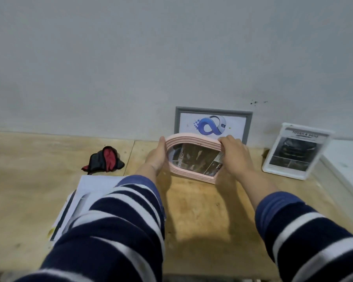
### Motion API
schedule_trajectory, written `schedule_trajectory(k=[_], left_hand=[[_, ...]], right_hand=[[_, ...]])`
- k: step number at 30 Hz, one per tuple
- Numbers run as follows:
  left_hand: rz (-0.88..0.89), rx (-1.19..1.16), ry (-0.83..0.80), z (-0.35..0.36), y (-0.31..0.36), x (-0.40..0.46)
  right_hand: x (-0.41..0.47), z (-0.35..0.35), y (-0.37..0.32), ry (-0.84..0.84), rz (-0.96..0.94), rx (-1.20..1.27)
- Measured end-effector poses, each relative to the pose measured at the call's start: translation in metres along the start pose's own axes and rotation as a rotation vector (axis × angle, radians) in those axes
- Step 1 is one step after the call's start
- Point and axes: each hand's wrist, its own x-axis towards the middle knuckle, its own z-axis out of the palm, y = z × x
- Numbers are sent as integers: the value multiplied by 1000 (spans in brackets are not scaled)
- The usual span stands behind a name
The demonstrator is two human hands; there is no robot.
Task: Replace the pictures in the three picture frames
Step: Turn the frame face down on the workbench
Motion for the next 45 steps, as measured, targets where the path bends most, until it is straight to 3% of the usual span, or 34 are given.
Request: schedule_trajectory(k=[13,19,25,30,37,41,45], left_hand=[[-116,110,123,46,-50,-58],[-171,159,150,56,-80,-72],[-247,351,138,63,-102,-85],[-226,652,108,66,-111,-94],[-232,773,119,69,-119,-97],[-212,890,128,73,-121,-98],[-234,868,201,78,-123,-98]], right_hand=[[-89,0,39,-25,-264,-144],[-153,24,57,-137,-409,-144],[-183,47,66,-239,-468,-113],[-197,66,70,-274,-488,-124],[-205,76,71,-255,-504,-72],[-201,71,67,-337,-430,53],[-182,72,66,-284,-3,140]])
